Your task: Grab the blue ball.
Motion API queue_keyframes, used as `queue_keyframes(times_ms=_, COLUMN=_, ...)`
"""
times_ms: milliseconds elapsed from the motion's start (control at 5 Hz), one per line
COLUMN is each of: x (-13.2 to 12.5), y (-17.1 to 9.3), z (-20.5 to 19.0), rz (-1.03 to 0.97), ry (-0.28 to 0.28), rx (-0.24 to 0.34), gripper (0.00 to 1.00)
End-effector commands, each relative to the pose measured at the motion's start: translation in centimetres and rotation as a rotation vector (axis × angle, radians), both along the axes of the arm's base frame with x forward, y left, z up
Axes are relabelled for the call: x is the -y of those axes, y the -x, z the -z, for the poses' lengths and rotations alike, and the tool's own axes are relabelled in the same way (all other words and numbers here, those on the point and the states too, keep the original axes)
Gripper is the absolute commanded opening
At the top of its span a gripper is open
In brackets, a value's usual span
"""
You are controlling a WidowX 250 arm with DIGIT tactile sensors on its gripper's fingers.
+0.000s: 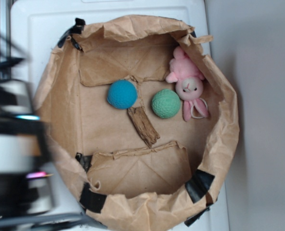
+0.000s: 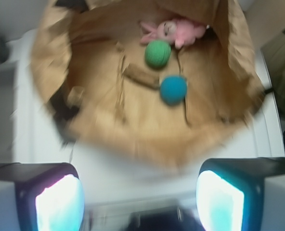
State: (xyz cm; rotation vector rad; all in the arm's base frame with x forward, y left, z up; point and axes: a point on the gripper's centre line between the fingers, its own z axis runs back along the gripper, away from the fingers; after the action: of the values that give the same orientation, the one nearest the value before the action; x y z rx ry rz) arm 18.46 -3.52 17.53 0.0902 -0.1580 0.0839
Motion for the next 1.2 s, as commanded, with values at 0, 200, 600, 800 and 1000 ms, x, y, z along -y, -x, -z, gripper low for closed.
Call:
queue_keyframes(times_ms=0, x=-2.4, y=-6.2, z=2.0, rz=-0.084, ry=0.020, rx=0.018, gripper=1.00)
queue_keyframes(times_ms=200, x=-2.4, y=-6.2, z=2.0, rz=-0.084, ry=0.020, rx=0.018, gripper=1.00)
queue_keyframes(times_ms=600, x=-2.4, y=-6.2, z=2.0, rz=-0.084, ry=0.020, rx=0.018, gripper=1.00)
queue_keyframes(times_ms=800, x=-2.4, y=-6.2, z=2.0, rz=-0.084, ry=0.020, rx=0.018, gripper=1.00)
queue_keyframes(times_ms=1000, x=-4.3, y=-6.8, z=3.6, rz=-0.096, ry=0.005, rx=0.053, gripper=1.00)
